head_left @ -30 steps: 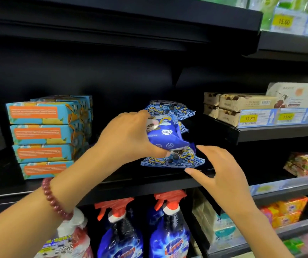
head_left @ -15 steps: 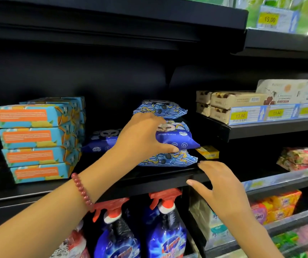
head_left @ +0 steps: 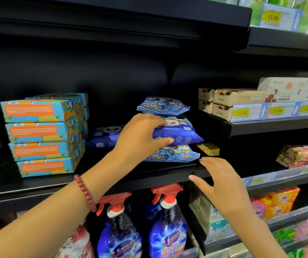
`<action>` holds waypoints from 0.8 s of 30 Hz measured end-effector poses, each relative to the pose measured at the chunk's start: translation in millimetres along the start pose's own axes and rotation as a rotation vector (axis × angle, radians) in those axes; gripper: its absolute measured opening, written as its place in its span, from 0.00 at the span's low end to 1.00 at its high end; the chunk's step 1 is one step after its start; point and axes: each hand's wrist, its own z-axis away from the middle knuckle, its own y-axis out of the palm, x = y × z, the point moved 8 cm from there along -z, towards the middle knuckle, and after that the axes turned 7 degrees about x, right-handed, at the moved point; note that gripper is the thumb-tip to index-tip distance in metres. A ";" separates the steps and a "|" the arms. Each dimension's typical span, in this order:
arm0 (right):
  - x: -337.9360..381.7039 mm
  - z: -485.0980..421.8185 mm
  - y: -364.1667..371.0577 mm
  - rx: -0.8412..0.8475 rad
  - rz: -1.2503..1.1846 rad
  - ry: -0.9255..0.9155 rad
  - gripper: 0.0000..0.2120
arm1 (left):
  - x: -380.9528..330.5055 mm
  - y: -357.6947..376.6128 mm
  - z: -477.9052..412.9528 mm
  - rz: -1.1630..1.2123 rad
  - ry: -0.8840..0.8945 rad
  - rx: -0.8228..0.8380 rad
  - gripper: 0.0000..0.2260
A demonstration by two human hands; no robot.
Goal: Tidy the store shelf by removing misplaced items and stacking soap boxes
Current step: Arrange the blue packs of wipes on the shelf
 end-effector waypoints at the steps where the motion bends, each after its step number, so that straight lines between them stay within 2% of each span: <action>1: 0.3 -0.1 0.3 0.025 -0.012 0.001 0.23 | 1.5 -1.4 4.4 0.007 -0.009 -0.006 0.24; 3: 2.8 0.1 -5.6 0.031 -0.065 0.014 0.23 | 7.5 -8.4 19.0 0.039 -0.028 -0.048 0.25; 5: 14.8 2.4 -24.9 -0.122 -0.140 -0.032 0.20 | 18.2 -17.5 41.2 0.068 -0.047 -0.098 0.24; 8: 60.5 11.3 -61.6 -0.447 -0.222 -0.249 0.15 | 42.3 -25.5 81.0 0.051 -0.094 -0.140 0.25; 10: 100.8 8.4 -68.2 -0.491 -0.268 -0.391 0.12 | 62.1 -25.3 105.0 0.035 -0.158 -0.114 0.27; 14: 173.5 -27.8 -44.8 -0.297 -0.320 -0.504 0.14 | 88.5 -25.3 136.6 -0.019 -0.230 -0.016 0.30; 19: 220.5 -87.9 31.7 0.296 0.018 -0.405 0.24 | 93.2 -28.4 151.1 -0.104 -0.145 -0.017 0.26; 21: 220.9 -103.8 58.6 0.437 0.136 -0.326 0.25 | 94.3 -30.1 153.7 -0.112 -0.135 -0.045 0.23; 24: 216.0 -115.1 83.6 0.527 0.217 -0.245 0.23 | 92.8 -30.5 154.1 -0.122 -0.104 -0.075 0.22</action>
